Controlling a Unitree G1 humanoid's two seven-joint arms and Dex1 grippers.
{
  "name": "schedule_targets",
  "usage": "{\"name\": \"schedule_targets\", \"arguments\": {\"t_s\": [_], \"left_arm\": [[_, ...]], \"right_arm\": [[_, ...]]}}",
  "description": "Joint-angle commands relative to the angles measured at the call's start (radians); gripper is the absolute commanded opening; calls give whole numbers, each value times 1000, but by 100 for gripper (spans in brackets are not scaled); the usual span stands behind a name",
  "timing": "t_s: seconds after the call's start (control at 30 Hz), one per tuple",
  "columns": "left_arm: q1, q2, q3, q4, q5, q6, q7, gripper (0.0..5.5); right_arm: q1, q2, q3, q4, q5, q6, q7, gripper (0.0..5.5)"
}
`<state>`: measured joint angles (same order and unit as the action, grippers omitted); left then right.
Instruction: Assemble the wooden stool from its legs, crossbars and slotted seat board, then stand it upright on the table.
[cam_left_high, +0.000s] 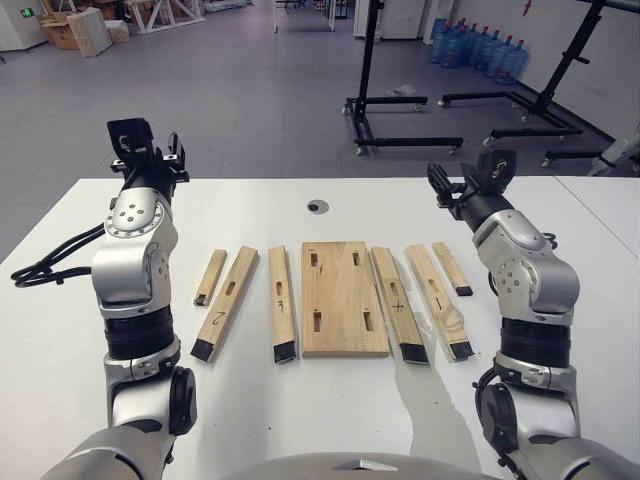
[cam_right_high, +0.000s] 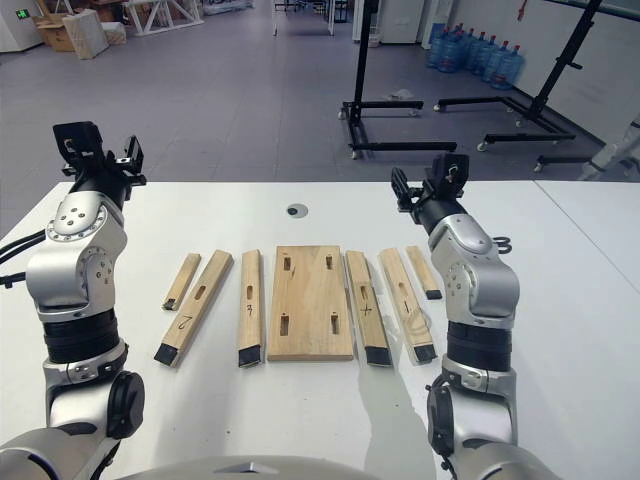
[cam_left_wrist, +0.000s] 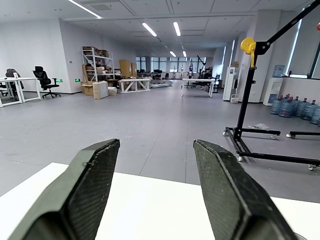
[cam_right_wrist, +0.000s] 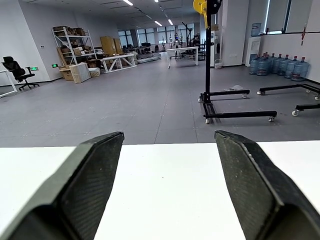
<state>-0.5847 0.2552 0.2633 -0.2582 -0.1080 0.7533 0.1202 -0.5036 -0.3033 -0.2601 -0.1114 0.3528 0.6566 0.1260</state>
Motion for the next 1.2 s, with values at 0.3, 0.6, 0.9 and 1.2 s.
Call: {"name": "schedule_targets", "arguments": {"t_s": [0.3,0.6,0.9,1.2], "left_arm": [[4,6,-11,5,2,5,-16,273],[106,8,-17,-62,-26,-52,-94,273],[147,-27,20,-90,-97,-67,-119,273],[202,-17,2,-116,-84,-51,-113,273]], "right_arm": [[-11,3,10,5,-13,-23,-10,336],[16,26,52,-23,-70,-67,-54,336],[71,-129,23,8,-138,-30,17,336],[305,-314,-14,165,-71,-2,349,336]]}}
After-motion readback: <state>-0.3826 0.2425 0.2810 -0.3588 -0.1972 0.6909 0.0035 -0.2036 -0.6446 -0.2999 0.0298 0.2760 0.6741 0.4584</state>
